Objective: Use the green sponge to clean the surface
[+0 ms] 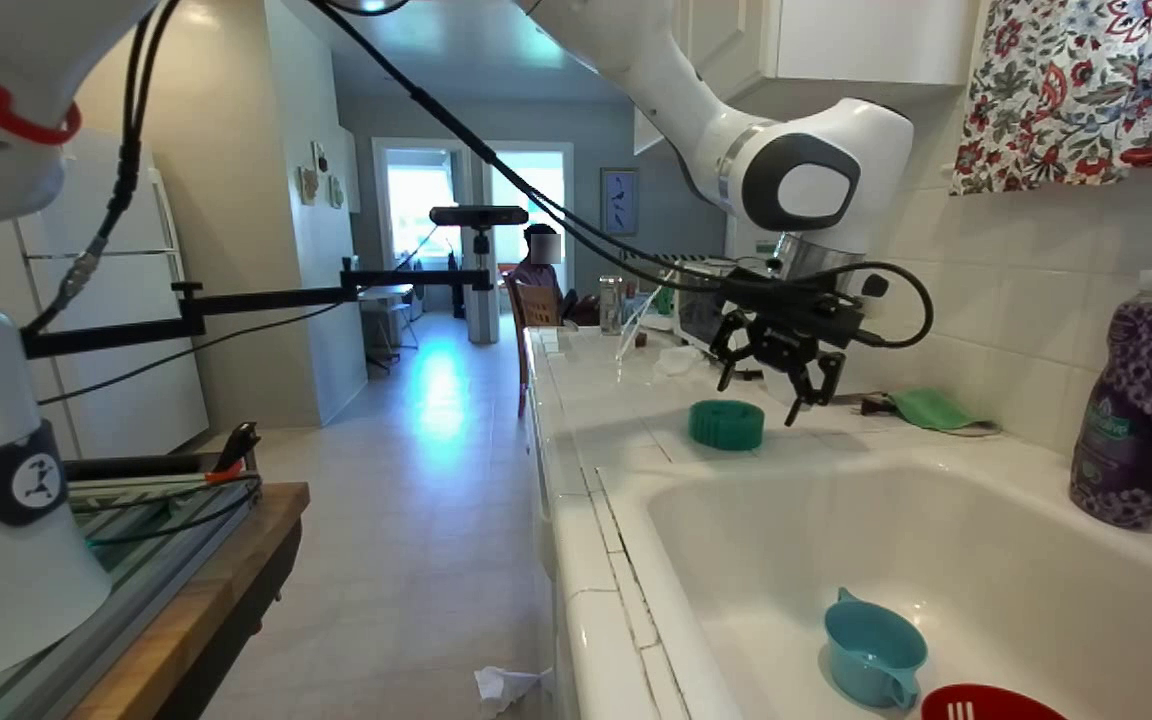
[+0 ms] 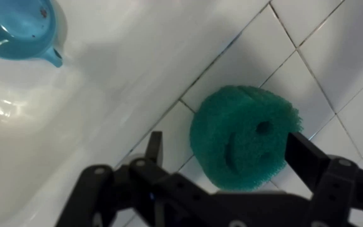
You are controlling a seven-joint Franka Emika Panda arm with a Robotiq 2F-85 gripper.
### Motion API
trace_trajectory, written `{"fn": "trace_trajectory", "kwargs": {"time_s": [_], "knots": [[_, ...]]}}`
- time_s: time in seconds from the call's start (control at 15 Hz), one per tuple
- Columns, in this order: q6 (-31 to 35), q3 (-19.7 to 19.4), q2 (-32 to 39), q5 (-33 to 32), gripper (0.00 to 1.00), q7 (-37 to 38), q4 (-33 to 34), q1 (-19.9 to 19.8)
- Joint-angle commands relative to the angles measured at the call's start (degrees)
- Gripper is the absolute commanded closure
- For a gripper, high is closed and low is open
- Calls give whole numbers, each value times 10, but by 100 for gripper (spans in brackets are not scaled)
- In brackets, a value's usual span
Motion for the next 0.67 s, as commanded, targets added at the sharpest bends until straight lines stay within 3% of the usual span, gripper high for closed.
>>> {"fn": "trace_trajectory", "kwargs": {"time_s": [0.0,0.4,0.47,0.6], "knots": [[6,13,21,3,0,2,13,-2],[35,34,55,6,0,-4,35,5],[39,37,58,6,23,-2,37,5],[43,39,61,4,34,-1,40,6]]}}
